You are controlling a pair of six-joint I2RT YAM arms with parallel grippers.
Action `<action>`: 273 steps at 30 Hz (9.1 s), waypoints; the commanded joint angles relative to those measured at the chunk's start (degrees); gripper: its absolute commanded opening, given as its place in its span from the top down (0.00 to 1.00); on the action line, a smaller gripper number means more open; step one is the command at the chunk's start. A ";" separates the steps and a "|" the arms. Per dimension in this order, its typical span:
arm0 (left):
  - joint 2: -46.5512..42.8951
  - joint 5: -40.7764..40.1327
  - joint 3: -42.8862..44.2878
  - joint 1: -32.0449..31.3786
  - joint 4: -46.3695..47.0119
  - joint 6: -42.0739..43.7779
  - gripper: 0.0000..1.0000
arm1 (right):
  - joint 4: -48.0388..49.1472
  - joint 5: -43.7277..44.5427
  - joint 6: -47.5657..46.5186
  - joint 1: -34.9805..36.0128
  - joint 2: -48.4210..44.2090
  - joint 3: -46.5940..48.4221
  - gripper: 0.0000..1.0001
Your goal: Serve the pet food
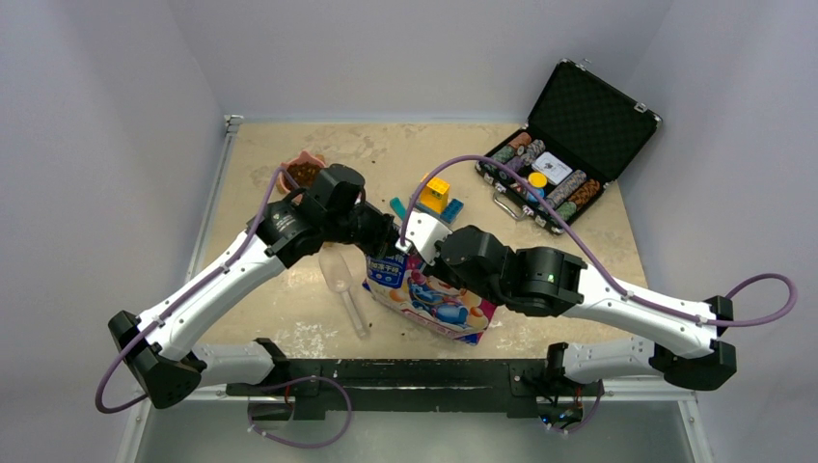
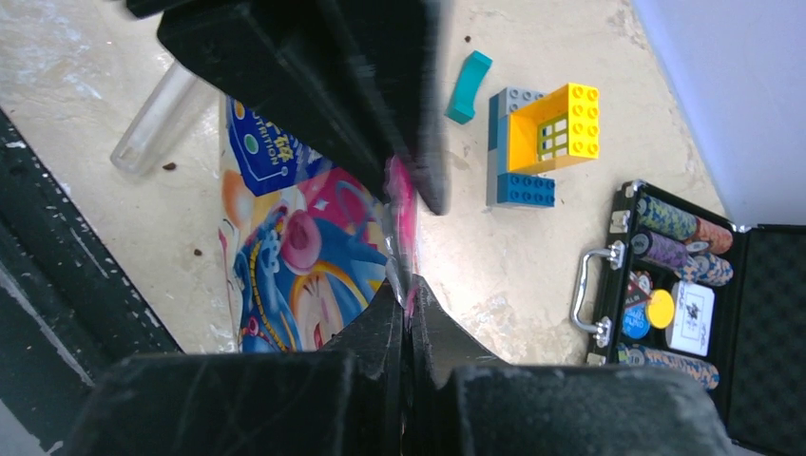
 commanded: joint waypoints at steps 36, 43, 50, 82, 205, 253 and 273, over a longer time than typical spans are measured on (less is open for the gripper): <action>-21.03 -15.45 -16.52 5.49 15.47 -16.02 1.00 | 7.59 -3.26 16.11 -1.06 -21.68 -16.67 1.00; -14.12 -6.71 -6.06 6.26 0.20 -4.47 1.00 | 5.37 -3.96 11.84 -1.02 -17.78 -13.34 1.00; -10.43 -5.53 0.37 7.10 -9.71 4.80 0.52 | 0.63 -7.84 7.97 -0.97 -13.77 -8.29 0.97; -5.97 -2.10 0.05 5.73 -6.65 6.78 0.84 | 12.05 8.22 -8.01 3.00 4.00 0.27 1.00; -10.56 -5.19 -5.32 4.10 -5.09 -8.96 1.00 | 17.02 3.77 -11.35 4.24 4.77 -0.45 0.69; -13.13 -6.02 -4.84 6.55 -10.44 -2.74 0.54 | -9.68 -28.56 6.76 -10.53 -1.77 12.18 0.55; -11.14 -3.39 -5.08 6.14 -7.64 -4.24 0.55 | -0.57 5.19 -9.84 4.63 4.36 5.85 0.57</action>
